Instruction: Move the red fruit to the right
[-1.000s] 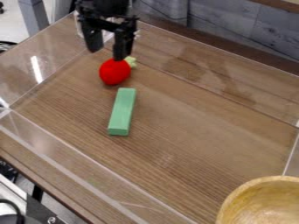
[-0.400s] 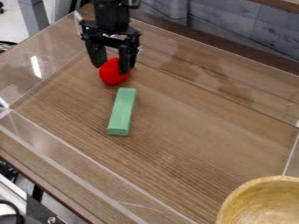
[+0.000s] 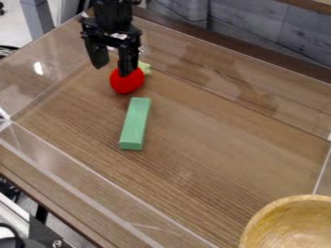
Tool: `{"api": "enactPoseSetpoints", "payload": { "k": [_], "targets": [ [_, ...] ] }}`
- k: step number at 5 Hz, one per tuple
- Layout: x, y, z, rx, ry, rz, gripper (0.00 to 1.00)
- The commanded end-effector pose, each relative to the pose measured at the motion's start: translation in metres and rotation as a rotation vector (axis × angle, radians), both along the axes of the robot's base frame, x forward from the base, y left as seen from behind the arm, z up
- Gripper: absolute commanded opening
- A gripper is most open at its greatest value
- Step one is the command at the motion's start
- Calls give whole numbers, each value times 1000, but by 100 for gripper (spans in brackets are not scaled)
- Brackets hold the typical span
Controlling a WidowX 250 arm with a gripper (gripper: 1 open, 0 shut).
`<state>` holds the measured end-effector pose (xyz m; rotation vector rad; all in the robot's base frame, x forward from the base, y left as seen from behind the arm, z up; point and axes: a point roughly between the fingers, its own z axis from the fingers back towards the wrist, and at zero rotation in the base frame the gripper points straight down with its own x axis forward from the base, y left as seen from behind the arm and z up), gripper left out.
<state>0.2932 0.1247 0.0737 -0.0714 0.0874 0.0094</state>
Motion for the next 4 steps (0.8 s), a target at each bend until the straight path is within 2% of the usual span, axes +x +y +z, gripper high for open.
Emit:
{"api": "enactPoseSetpoints", "payload": {
  "k": [1,3,4],
  "targets": [
    [10,10,14,27,-63,-55,100],
    [14,22,9,25,-79,34,100],
    [20,28,-5,25,-83,87,100]
  ]
}}
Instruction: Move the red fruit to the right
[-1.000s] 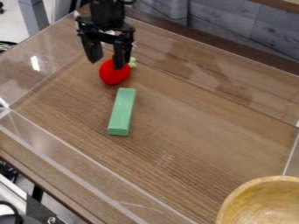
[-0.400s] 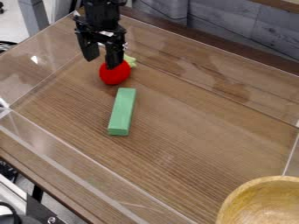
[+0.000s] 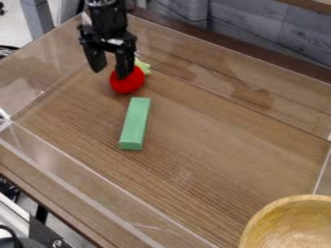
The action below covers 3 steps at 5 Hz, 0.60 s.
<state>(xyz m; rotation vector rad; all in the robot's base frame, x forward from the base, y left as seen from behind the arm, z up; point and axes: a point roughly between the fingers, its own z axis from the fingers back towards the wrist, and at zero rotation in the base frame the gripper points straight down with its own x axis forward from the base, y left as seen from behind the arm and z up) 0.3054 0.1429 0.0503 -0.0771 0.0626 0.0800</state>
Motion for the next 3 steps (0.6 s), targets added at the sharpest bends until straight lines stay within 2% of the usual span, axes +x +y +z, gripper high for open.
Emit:
{"api": "enactPoseSetpoints", "payload": {
  "k": [1,3],
  "targets": [
    [12,11,8,30,-71,55,100],
    [15,-19,23,25,-85,22,100]
  ]
}}
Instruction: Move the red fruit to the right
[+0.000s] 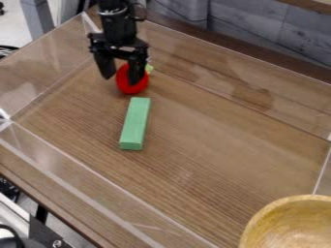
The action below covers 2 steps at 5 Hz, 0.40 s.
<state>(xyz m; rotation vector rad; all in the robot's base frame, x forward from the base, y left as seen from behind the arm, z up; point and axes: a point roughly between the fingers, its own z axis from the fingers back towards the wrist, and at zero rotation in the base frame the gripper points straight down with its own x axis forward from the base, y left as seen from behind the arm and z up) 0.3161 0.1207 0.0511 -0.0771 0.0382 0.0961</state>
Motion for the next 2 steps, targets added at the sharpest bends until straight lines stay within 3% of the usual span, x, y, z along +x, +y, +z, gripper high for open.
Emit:
{"api": "enactPoseSetpoints", "payload": {
  "k": [1,2],
  "targets": [
    [5,-3,29,23,-69,3,100],
    [8,14,33,20,-71,3,0]
  ]
}}
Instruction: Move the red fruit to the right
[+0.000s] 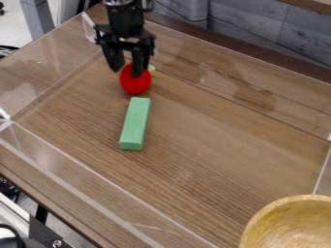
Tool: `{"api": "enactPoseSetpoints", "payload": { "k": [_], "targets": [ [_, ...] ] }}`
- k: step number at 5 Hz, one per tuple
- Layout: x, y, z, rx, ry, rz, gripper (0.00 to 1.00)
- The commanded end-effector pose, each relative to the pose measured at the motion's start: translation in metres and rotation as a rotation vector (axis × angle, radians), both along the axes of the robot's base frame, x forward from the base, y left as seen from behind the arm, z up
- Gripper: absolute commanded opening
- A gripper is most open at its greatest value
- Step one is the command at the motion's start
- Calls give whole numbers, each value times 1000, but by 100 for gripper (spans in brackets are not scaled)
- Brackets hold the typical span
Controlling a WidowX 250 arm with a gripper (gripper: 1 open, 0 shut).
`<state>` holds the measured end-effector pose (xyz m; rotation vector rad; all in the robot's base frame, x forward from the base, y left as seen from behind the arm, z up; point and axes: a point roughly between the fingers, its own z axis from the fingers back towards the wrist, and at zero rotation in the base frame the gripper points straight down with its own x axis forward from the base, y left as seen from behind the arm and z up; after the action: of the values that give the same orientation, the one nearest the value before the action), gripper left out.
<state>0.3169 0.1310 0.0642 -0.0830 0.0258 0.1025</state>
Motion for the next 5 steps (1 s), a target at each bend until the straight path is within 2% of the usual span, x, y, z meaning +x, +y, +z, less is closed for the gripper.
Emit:
{"api": "enactPoseSetpoints", "payload": {
  "k": [1,3,4,5],
  "targets": [
    [10,20,20,22,-53,-7,100],
    [5,18,-16,32,-23,-109,100],
    [9,11,-31,37,-14,-70,0],
    [12,5,-35,38,-16,-26,0]
  ]
}}
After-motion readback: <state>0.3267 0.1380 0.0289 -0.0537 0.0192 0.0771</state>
